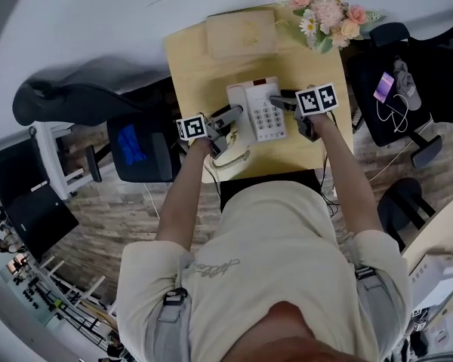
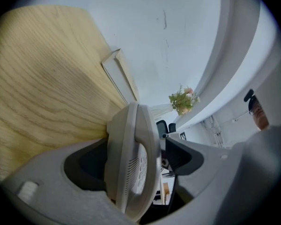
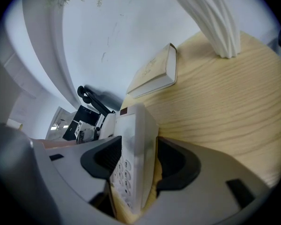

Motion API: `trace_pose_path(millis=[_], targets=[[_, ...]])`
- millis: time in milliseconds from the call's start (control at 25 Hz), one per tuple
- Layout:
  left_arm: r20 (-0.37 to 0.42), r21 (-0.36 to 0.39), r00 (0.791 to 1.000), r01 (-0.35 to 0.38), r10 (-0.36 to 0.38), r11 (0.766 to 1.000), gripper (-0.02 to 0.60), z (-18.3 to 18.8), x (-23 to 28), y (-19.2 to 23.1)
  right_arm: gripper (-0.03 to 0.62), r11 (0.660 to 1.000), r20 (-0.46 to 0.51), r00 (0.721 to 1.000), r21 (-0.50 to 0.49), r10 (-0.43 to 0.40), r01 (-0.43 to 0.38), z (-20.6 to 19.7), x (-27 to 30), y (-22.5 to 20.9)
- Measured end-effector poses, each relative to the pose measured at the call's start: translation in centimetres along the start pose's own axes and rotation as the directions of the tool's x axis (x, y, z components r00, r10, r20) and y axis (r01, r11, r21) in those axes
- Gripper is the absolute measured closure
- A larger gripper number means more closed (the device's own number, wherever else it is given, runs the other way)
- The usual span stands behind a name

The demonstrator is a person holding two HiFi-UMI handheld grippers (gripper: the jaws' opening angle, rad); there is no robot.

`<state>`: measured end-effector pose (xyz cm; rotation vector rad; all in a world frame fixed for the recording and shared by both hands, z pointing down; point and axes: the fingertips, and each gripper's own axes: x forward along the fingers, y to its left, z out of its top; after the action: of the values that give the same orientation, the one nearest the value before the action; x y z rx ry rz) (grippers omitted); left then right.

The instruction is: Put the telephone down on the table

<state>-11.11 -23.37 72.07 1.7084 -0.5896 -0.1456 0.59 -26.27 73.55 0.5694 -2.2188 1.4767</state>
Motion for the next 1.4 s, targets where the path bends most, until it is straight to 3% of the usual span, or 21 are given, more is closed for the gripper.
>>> trace_pose_path(millis=[120,240,360,560,720,760,800,840,960,1040,1160,1320,1400], targets=[[0.085,-0.016,0.996,0.022,-0.02,1.0,0.202,1.1,-1.4,-0.6,0.37,0.998,0.033,0.999,-0.045,-0.032,0.033,0.3,-1.6,0.6],[0.107,0.071,0.993,-0.052,0.044,0.996,0.202,1.7,-3.4,-0.6,0.37,0.988,0.067,0.994,-0.118,-0.087,0.095,0.5,-3.5,1.5],[0.109,0.172,0.992,-0.078,0.059,0.982,0.202,1.8,-4.8,-2.3,0.372,0.967,0.09,0.988,-0.214,-0.123,0.14,0.6,-5.4,3.3],[0.059,0.377,0.995,-0.099,0.082,0.921,0.202,0.8,-5.8,-6.5,0.373,0.927,0.131,0.982,-0.333,-0.133,0.17,1.2,-7.7,7.1],[0.116,0.481,0.991,-0.118,0.07,0.869,0.221,1.7,-7.2,-10.8,0.411,0.911,0.186,0.977,-0.376,-0.106,0.171,1.7,-8.9,10.8],[0.142,0.508,0.988,-0.131,0.067,0.852,0.29,2.1,-7.7,-11.9,0.433,0.905,0.2,0.975,-0.388,-0.099,0.172,1.9,-9.1,11.8],[0.166,0.538,0.984,-0.142,0.061,0.831,0.403,2.6,-8.2,-13.1,0.448,0.898,0.214,0.973,-0.403,-0.092,0.174,2.1,-9.4,12.9],[0.182,0.57,0.982,-0.145,0.047,0.809,0.463,2.9,-8.7,-14.3,0.456,0.89,0.228,0.97,-0.421,-0.084,0.176,2.3,-9.6,13.9],[0.193,0.649,0.981,-0.125,-0.003,0.75,0.536,3.6,-9.6,-18.0,0.518,0.86,0.281,0.958,-0.474,-0.057,0.19,3.4,-10.5,17.0],[0.205,0.68,0.979,-0.134,-0.011,0.721,0.56,4.0,-10.1,-19.8,0.568,0.843,0.313,0.949,-0.499,-0.039,0.2,4.1,-11.2,18.8],[0.219,0.723,0.976,-0.173,0.015,0.669,0.565,4.5,-10.8,-21.7,0.591,0.82,0.353,0.935,-0.533,-0.008,0.208,5.2,-12.1,21.4],[0.243,0.802,0.966,-0.254,0.093,0.541,0.565,5.5,-12.1,-24.2,0.591,0.778,0.406,0.914,-0.579,0.016,0.244,6.5,-13.3,24.5],[0.269,0.824,0.957,-0.285,0.104,0.491,0.565,6.3,-12.6,-26.2,0.592,0.753,0.436,0.9,-0.6,0.023,0.271,7.1,-14.2,26.1]])
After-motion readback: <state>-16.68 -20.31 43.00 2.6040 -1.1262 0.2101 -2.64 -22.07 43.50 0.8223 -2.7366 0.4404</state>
